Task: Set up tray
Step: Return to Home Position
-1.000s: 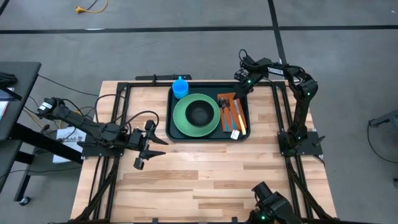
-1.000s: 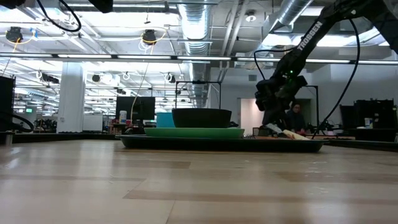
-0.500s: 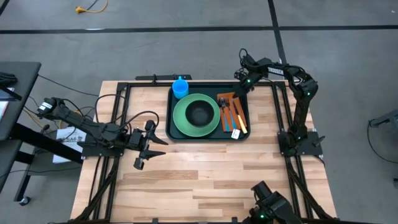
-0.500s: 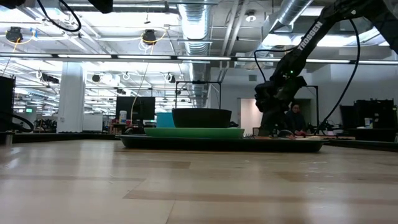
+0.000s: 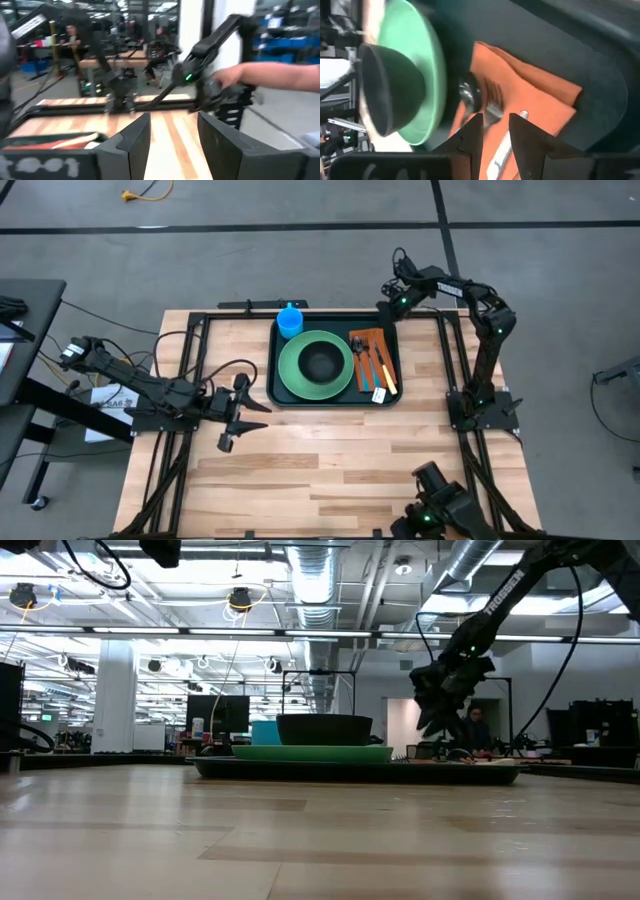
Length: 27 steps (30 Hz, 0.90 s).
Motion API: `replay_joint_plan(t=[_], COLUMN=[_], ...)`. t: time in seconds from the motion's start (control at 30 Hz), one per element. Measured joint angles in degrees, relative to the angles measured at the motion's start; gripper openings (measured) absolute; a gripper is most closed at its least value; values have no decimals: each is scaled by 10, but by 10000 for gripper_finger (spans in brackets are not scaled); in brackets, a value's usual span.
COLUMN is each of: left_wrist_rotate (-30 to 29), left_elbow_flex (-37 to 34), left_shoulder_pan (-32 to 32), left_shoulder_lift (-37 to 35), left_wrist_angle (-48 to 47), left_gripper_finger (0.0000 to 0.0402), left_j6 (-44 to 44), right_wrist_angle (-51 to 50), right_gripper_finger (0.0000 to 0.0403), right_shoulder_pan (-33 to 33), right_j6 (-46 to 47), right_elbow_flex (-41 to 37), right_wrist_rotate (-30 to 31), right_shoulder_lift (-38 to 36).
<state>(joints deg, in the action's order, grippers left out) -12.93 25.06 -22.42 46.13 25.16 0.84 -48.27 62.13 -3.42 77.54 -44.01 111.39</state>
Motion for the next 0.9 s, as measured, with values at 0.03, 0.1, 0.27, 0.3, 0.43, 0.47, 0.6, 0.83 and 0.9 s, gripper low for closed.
replay_joint_plan(t=[0.03, 0.1, 0.27, 0.3, 0.43, 0.47, 0.6, 0.83, 0.9], left_wrist_rotate=[-13, -56, -215, -228, -222, -219, -224, -317, -337], left_elbow_flex=[0, 0, 0, 0, 0, 0, 0, 0, 0], left_shoulder_pan=[0, 0, 0, 1, -6, -9, -35, -116, -131], left_shoulder_lift=[0, 3, 81, 102, 189, 209, 280, 381, 406], left_wrist_angle=[-6, -34, -38, -21, 60, 83, 166, 317, 358], left_gripper_finger=[152, 152, 152, 152, 152, 152, 152, 152, 152], left_j6=[-1, -10, 25, 35, 56, 57, 61, 71, 58], right_wrist_angle=[-1, -1, -3, -1, 45, 64, 190, 496, 570], right_gripper_finger=[86, 86, 86, 86, 86, 86, 86, 86, 86], right_shoulder_pan=[1, 1, -15, -21, -57, -69, -118, -238, -280], right_j6=[0, -6, -24, -25, -18, -10, 49, 181, 184], right_elbow_flex=[2, 3, 1, -3, -49, -68, -178, -427, -486], right_wrist_rotate=[-3, -16, -26, -26, -26, -26, -25, 86, 129], right_shoulder_lift=[-8, -35, -128, -152, -258, -288, -419, -637, -684])
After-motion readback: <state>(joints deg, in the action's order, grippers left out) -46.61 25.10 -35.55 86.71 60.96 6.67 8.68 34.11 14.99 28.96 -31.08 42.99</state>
